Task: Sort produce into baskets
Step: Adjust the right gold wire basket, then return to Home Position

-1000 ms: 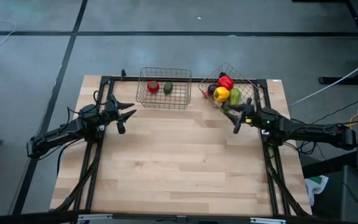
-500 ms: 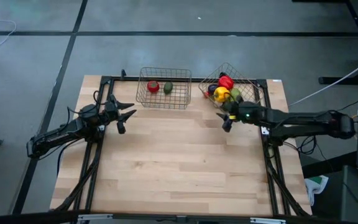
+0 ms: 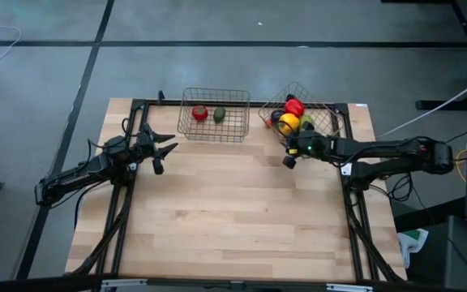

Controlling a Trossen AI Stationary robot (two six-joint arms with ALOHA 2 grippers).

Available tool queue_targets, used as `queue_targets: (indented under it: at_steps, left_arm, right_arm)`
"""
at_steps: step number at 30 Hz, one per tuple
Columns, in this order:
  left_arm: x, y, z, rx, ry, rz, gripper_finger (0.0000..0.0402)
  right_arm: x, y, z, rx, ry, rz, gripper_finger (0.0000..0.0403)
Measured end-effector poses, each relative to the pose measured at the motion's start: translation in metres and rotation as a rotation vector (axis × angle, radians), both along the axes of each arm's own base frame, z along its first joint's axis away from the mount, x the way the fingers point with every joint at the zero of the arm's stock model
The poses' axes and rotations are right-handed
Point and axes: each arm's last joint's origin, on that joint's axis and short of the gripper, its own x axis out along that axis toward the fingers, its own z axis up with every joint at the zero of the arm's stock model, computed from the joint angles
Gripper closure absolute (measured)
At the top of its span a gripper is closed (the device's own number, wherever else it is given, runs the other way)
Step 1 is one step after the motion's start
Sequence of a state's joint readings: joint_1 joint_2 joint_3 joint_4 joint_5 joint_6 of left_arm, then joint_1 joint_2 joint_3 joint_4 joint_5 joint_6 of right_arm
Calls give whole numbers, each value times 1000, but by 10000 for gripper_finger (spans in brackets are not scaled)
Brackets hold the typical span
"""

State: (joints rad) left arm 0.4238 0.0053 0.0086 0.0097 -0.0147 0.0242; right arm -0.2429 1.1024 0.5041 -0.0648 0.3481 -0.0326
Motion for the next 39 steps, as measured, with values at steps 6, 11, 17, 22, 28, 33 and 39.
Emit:
queue_targets:
  at_steps: [6, 11, 17, 22, 28, 33, 39]
  left_arm:
    - [0, 0, 0, 0, 0, 0, 253]
    - [0, 0, 0, 0, 0, 0, 253]
    - [0, 0, 0, 0, 0, 0, 253]
    - [0, 0, 0, 0, 0, 0, 253]
    - [0, 0, 0, 0, 0, 0, 253]
    - [0, 0, 0, 2, 1, 0, 254]
    - [0, 0, 0, 0, 0, 0, 254]
  right_arm:
    - [0, 0, 0, -22, 23, 20, 366]
    - [-2, 3, 3, -16, 29, 136, 385]
    - [-3, 5, 6, 5, 12, 174, 379]
    - [-3, 4, 6, -23, 30, 176, 392]
    - [-4, 4, 5, -42, 48, 146, 353]
    - [-5, 4, 4, -32, 49, 158, 297]
    - [-10, 5, 14, -51, -7, 156, 242]
